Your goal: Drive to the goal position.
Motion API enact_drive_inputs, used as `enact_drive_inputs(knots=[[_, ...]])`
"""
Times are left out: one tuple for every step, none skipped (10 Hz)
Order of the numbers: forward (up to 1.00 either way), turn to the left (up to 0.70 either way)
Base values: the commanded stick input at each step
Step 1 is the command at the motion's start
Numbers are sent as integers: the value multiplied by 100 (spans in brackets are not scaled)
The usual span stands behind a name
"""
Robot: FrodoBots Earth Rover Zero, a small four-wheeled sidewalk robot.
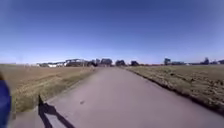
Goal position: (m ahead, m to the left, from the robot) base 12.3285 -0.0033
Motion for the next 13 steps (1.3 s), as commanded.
enact_drive_inputs(knots=[[70,0],[70,0],[70,0],[70,0],[70,0],[70,0],[70,0],[70,0],[70,0],[70,0],[70,0],[70,0],[70,0]])
